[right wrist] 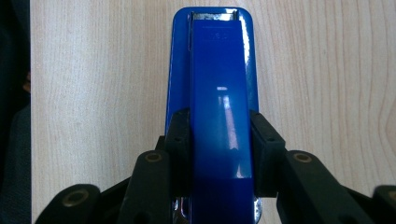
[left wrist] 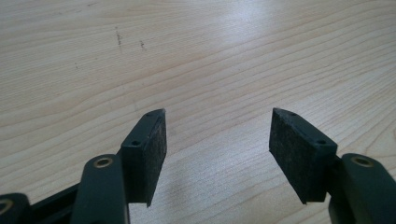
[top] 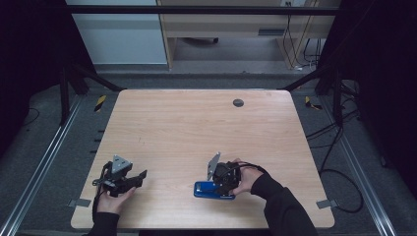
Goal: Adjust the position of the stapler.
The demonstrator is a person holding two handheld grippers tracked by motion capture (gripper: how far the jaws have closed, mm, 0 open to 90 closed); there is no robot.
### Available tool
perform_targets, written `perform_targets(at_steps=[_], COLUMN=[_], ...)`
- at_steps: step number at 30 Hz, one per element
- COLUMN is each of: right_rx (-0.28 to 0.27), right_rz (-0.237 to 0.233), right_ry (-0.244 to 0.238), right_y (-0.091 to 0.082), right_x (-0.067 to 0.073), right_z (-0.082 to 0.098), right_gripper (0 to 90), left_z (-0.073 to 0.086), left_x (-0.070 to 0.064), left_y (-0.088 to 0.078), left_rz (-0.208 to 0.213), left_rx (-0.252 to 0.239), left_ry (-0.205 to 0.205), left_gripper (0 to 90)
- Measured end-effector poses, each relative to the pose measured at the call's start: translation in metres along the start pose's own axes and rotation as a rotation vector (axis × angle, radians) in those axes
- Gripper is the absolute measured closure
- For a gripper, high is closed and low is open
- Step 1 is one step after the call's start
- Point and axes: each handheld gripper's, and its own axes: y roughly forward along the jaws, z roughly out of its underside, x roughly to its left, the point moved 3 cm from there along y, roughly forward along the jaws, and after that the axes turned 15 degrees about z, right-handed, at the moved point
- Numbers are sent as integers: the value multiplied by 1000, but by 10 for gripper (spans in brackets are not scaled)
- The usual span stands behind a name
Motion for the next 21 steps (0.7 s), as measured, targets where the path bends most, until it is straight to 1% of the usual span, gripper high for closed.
perform_targets(at_steps=[4, 7, 8, 9, 10, 11, 12, 13, 14, 15, 16, 17, 18, 19, 20, 21], right_rx=[-6, -10, -12, -24, -36, -52, -52, -89, -98, -119, -119, -162, -184, -184, -218, -234], right_rz=[-2, 7, 1, 0, 14, 16, 16, 19, 26, 34, 34, 60, 72, 72, 97, 103], right_ry=[1, 4, 43, 46, 51, 64, 64, 91, 105, 117, 117, 145, 171, 171, 202, 220], right_y=[0, 1, 1, 1, 0, -1, -1, -5, -6, -8, -8, -13, -16, -16, -22, -25], right_x=[0, 0, 1, 2, 2, 2, 2, 2, 2, 2, 2, 1, 0, 0, -2, -3], right_z=[1, 1, 1, 1, 1, 0, 0, 1, 1, 1, 1, 3, 4, 4, 7, 8], right_gripper=[656, 651, 579, 577, 554, 532, 532, 497, 475, 477, 477, 462, 462, 462, 458, 457], left_z=[0, 0, 0, 0, -1, -1, -1, -1, -1, -2, -2, -3, -4, -4, -5, -6], left_x=[0, 0, 0, 0, 0, -1, -1, -1, -2, -2, -2, -4, -6, -6, -7, -8], left_y=[0, 0, 0, -1, -1, -1, -1, -1, -2, -2, -2, -2, -2, -2, -3, -3], left_rz=[0, 1, 2, 1, -1, 2, 2, 0, -1, 0, 0, 6, 10, 10, 15, 18], left_rx=[1, 1, 1, -3, -4, -6, -6, -12, -13, -19, -19, -25, -33, -33, -32, -33], left_ry=[3, 3, 1, 0, 0, -2, -2, -2, -2, -2, -2, 3, 3, 3, 13, 15], left_gripper=[371, 371, 371, 371, 371, 372, 372, 372, 372, 371, 372, 374, 377, 381, 384, 390])
